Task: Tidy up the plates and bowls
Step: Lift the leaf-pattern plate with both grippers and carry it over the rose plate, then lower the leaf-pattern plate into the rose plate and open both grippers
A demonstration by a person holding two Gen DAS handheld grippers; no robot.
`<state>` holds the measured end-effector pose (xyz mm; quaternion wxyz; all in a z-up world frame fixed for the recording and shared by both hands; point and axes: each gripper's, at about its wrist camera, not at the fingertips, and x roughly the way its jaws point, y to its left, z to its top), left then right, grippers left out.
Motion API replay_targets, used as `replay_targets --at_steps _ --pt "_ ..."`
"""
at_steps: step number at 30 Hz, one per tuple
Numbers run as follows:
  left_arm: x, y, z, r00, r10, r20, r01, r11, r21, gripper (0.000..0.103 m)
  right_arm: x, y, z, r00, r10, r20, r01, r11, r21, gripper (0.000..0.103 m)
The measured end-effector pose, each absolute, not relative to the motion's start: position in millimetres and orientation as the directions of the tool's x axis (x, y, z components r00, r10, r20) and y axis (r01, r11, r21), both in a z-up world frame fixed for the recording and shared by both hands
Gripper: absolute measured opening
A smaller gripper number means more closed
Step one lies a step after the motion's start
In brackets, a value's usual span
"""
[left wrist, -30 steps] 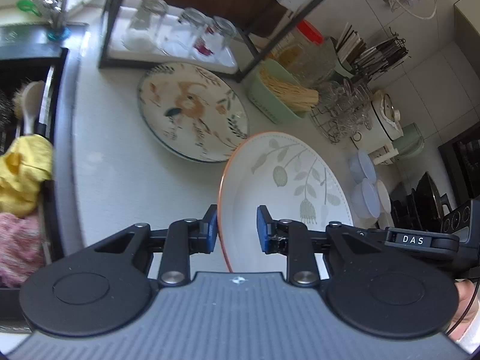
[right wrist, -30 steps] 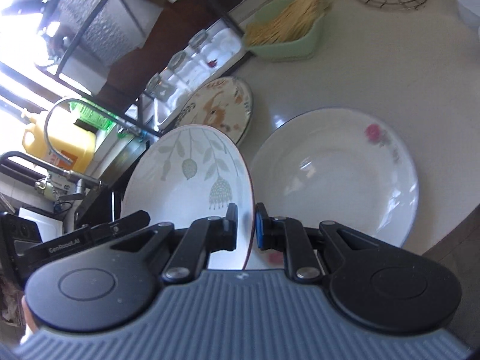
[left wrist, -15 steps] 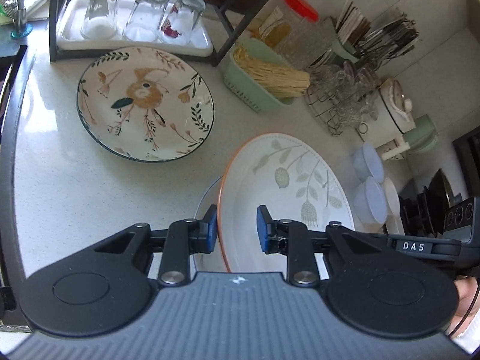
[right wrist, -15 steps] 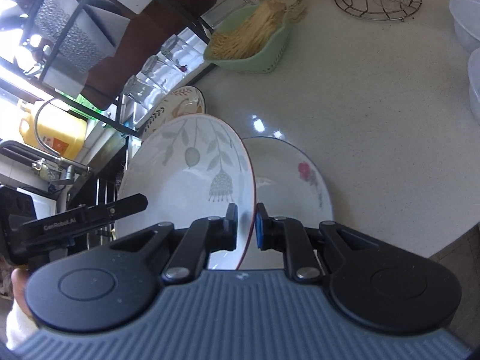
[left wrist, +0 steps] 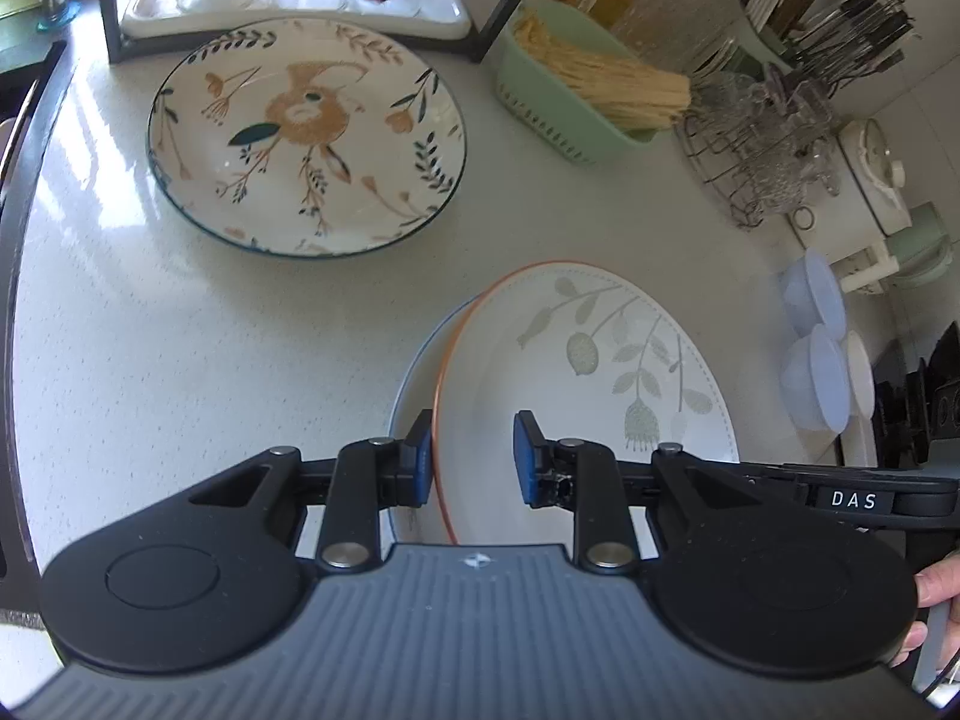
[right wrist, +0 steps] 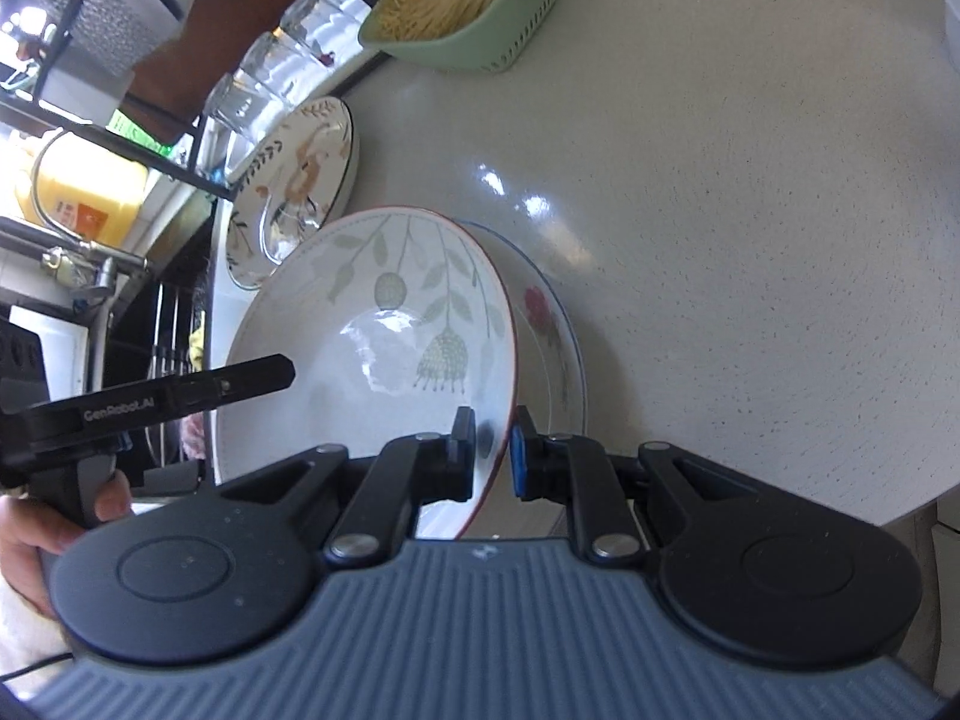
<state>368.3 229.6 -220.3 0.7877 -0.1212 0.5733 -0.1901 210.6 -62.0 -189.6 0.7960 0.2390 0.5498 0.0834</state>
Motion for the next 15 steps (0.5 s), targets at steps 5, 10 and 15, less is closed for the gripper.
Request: replay_targets --at_steps 5,10,15 --pt "360.5 226.0 -223.8 0.265 -0.386 -0.884 0.168 0.921 -0.352 0.029 213.6 -54.1 -193.3 0.368 0.371 -0.852 0.088 0.899 0.43 0.015" --pt "360.3 221.0 -226.8 0.255 -0.366 -0.895 0.17 0.928 -0.331 0.029 213.1 -56.5 -195.9 0.374 0.361 -0.854 0.091 0.902 0.421 0.015" --pt "361.1 214.1 -227.6 0.25 -0.353 -0.902 0.169 0.933 -0.318 0.038 211.8 -57.3 -201.5 0.375 0.354 -0.857 0.124 0.897 0.425 0.015"
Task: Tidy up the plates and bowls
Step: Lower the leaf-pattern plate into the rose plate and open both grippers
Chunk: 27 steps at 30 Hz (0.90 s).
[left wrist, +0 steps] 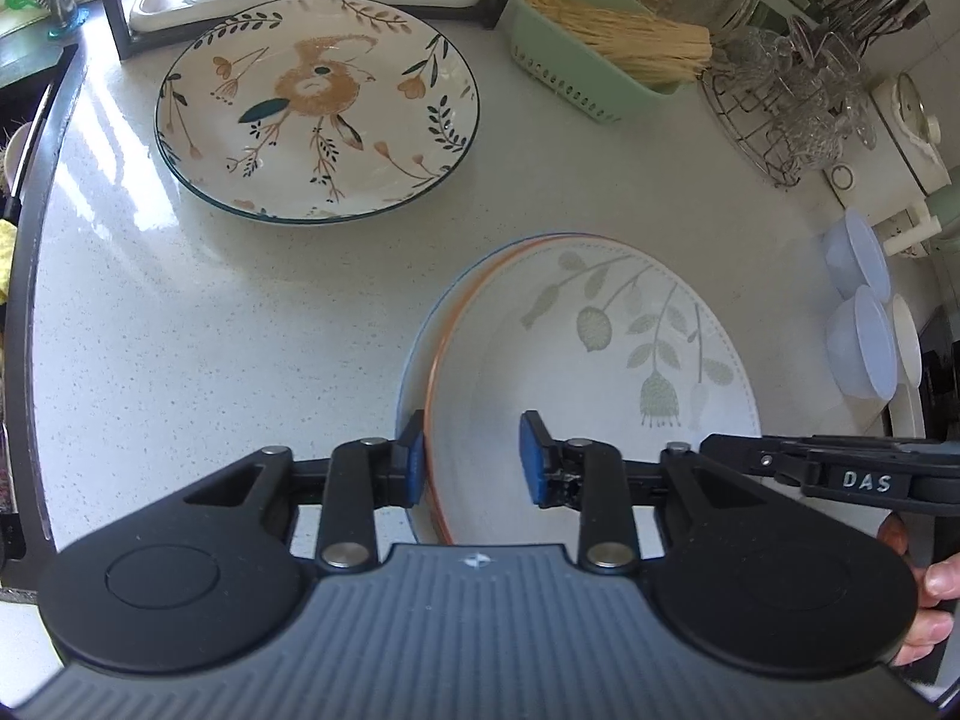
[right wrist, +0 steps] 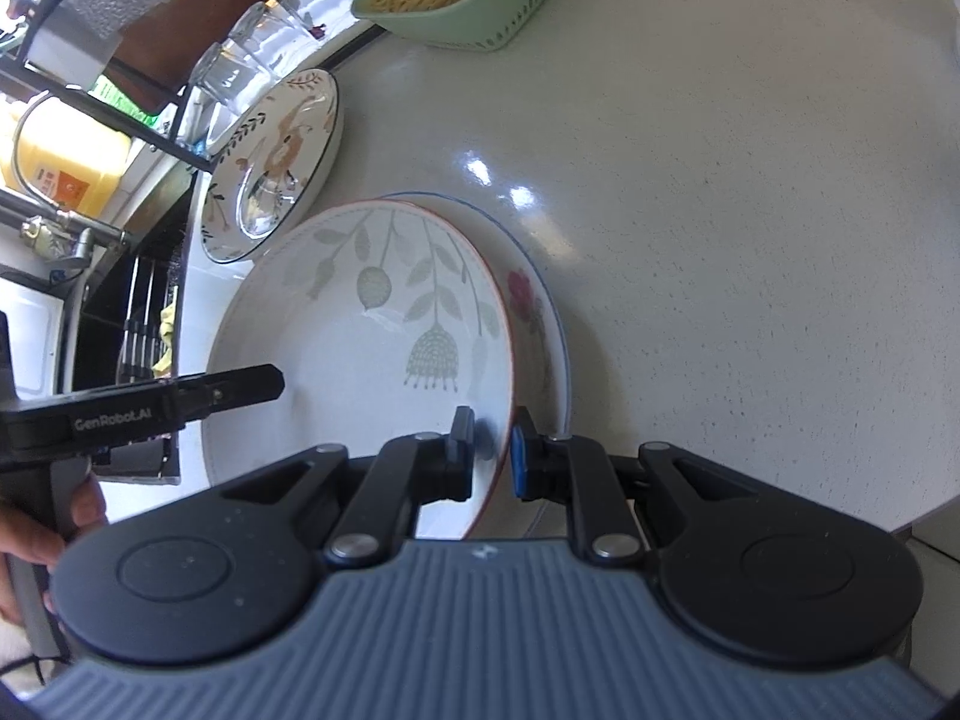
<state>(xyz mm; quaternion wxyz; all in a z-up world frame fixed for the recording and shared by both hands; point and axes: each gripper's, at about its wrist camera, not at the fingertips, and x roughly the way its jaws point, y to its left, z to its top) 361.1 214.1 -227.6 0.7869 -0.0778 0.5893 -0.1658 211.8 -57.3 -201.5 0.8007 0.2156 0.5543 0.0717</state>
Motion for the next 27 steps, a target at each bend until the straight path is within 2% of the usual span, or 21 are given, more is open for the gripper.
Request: replay_targets --at_steps 6,15,27 --pt "362.4 214.0 -231.8 0.237 -0.364 -0.901 0.133 0.931 -0.341 0.041 209.3 -58.0 -202.2 0.398 0.346 -0.85 0.149 0.889 0.432 0.015" --pt "370.8 224.3 -236.7 0.183 -0.394 -0.901 -0.022 0.915 -0.404 0.041 207.2 -57.2 -200.8 0.431 0.324 -0.842 0.16 0.891 0.424 0.015" --pt "369.4 255.2 -235.8 0.133 -0.501 -0.855 -0.125 0.847 -0.516 0.042 206.0 -59.0 -204.8 0.468 0.33 -0.82 0.177 0.874 0.453 0.015"
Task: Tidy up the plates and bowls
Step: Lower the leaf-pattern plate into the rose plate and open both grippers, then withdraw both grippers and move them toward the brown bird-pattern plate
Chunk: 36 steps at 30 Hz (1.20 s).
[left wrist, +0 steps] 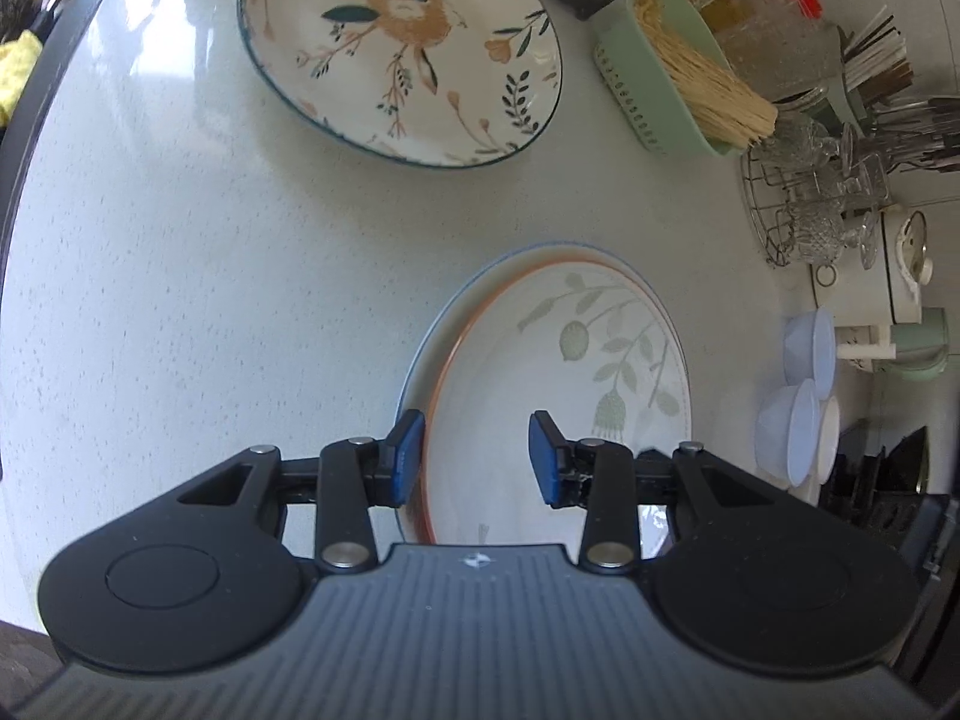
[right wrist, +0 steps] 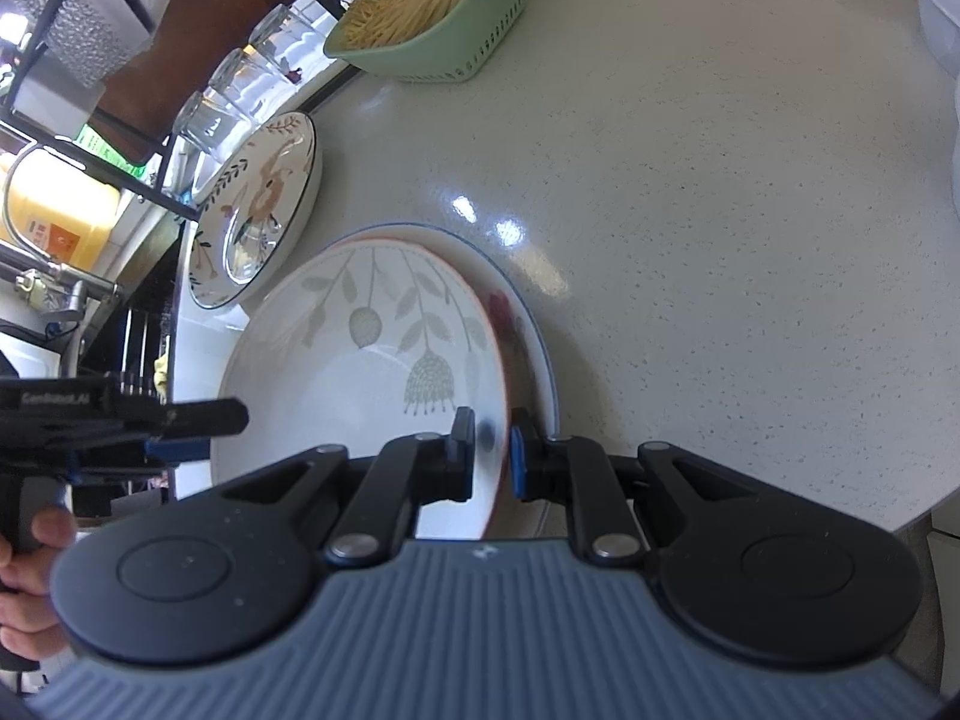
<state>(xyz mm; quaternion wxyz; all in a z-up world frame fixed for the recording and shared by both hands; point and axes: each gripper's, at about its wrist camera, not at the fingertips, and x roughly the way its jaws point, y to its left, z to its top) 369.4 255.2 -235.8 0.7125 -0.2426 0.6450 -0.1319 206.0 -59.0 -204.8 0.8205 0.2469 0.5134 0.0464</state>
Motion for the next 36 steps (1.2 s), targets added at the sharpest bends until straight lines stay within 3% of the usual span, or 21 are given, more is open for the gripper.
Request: replay_targets --at_steps 22,36 --pt "342.5 282.2 -243.9 0.097 -0.601 -0.793 -0.278 0.749 -0.602 0.046 216.9 -50.2 -205.2 0.473 0.335 -0.815 0.124 0.89 0.438 0.015" --pt "350.8 269.6 -224.4 0.144 -0.559 -0.817 -0.231 0.784 -0.577 0.046 224.8 -50.8 -186.7 0.505 0.283 -0.815 0.078 0.926 0.37 0.015"
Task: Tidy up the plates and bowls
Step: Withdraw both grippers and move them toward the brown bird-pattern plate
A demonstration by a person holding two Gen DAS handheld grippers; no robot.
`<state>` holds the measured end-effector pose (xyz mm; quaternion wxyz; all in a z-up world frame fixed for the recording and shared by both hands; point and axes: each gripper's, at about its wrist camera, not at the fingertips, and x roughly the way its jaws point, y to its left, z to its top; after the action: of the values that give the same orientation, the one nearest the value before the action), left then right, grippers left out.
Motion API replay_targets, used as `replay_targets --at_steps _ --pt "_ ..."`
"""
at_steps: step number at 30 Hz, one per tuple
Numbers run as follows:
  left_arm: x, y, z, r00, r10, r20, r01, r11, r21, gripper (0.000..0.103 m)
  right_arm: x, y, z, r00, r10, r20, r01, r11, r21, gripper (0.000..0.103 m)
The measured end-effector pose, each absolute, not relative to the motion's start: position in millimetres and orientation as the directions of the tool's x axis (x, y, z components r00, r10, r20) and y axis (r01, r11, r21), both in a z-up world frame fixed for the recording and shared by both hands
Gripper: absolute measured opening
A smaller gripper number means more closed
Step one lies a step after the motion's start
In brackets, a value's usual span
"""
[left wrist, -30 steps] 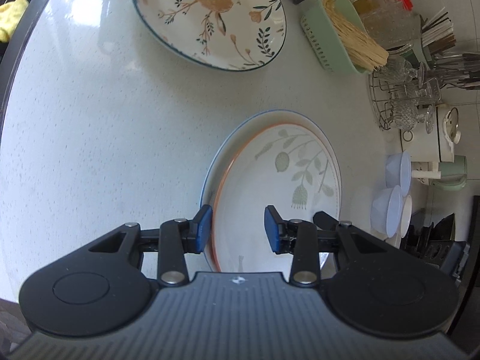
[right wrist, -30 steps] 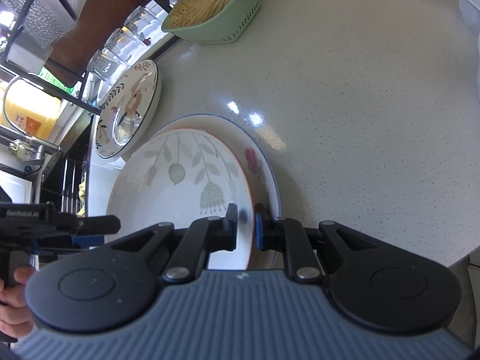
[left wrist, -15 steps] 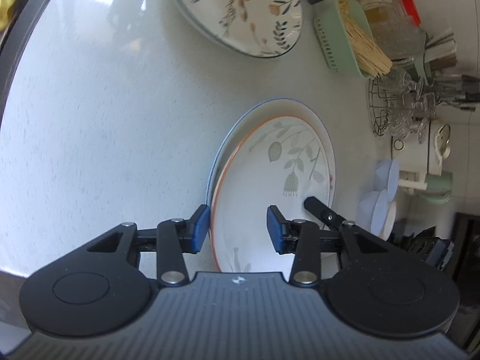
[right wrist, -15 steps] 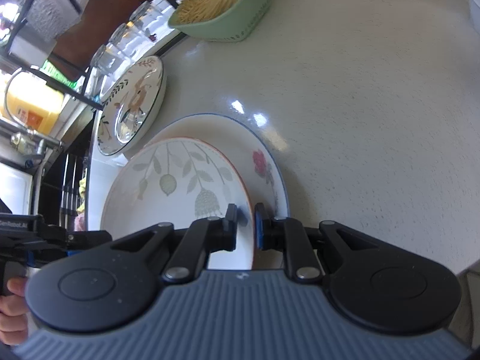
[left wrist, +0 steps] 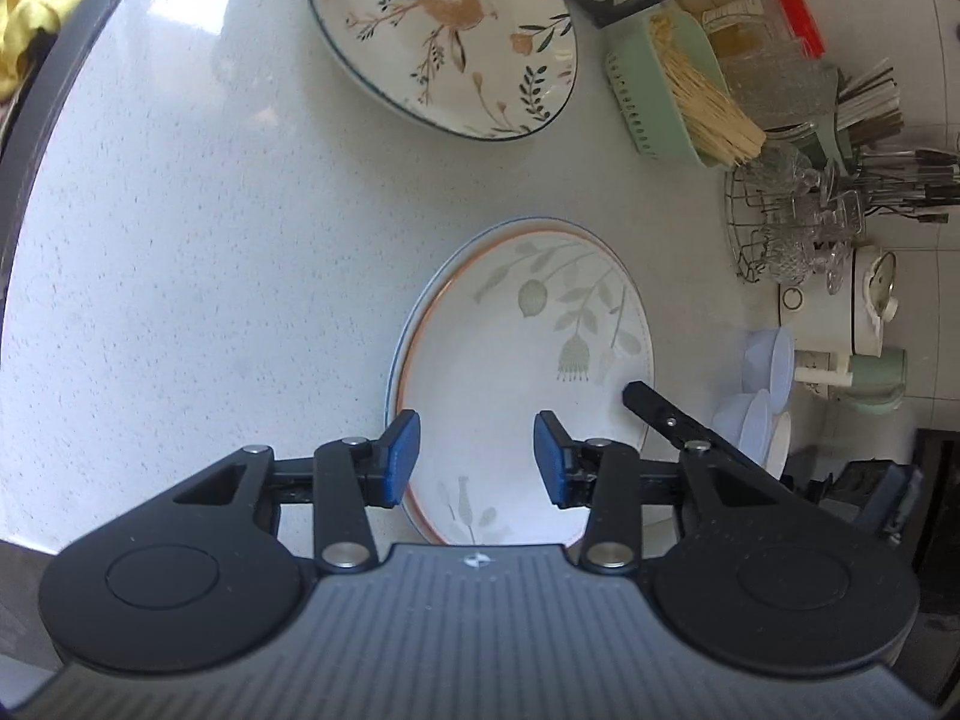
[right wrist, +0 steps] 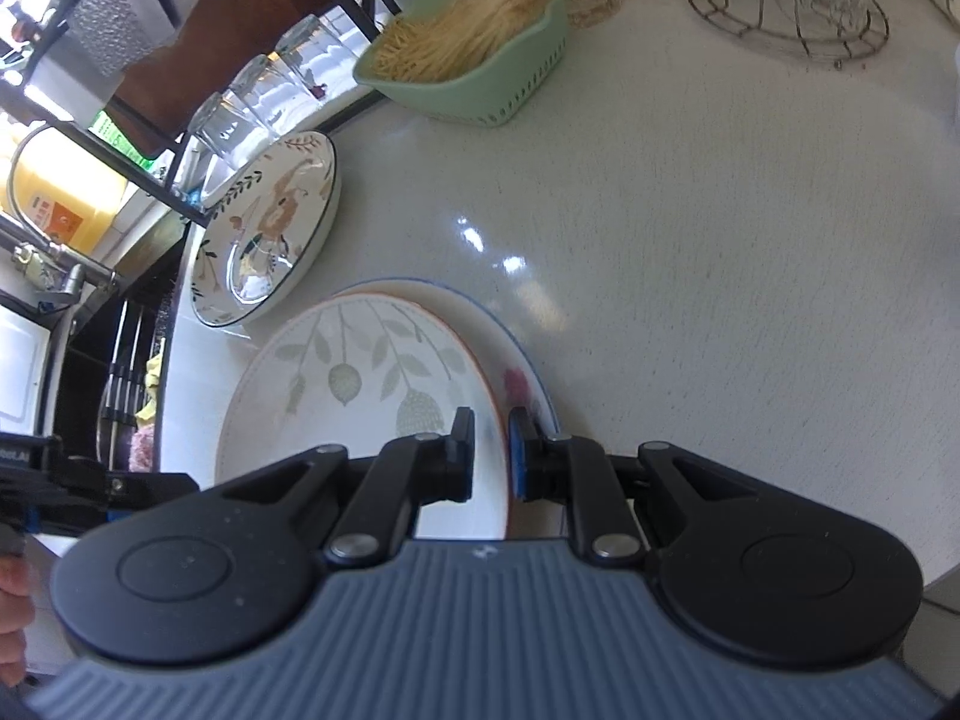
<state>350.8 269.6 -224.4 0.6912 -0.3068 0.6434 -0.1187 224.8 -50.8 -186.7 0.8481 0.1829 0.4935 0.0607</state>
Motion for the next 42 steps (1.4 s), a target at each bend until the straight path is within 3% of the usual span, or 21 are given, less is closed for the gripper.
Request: replay_targets --at_steps 11,19,31,42 --pt "346.2 272.6 -214.3 0.232 -0.48 -0.846 -0.215 0.823 -0.526 0.046 209.3 -46.8 -149.7 0.582 0.254 -0.772 -0.003 0.95 0.311 0.015" --pt "334.6 255.6 -163.2 0.386 -0.343 -0.857 -0.103 0.907 -0.409 0.046 188.0 -40.1 -106.2 0.667 0.25 -0.702 -0.06 0.957 0.284 0.015" --pt "292.6 203.7 -90.2 0.562 -0.232 -0.794 0.05 0.968 -0.248 0.047 147.7 -44.8 -57.3 0.774 0.243 -0.585 -0.107 0.96 0.258 0.016" --pt "248.4 169.2 -64.0 0.652 -0.184 -0.736 0.041 0.977 -0.208 0.047 114.5 -59.8 -42.5 0.807 0.267 -0.528 -0.175 0.96 0.217 0.016"
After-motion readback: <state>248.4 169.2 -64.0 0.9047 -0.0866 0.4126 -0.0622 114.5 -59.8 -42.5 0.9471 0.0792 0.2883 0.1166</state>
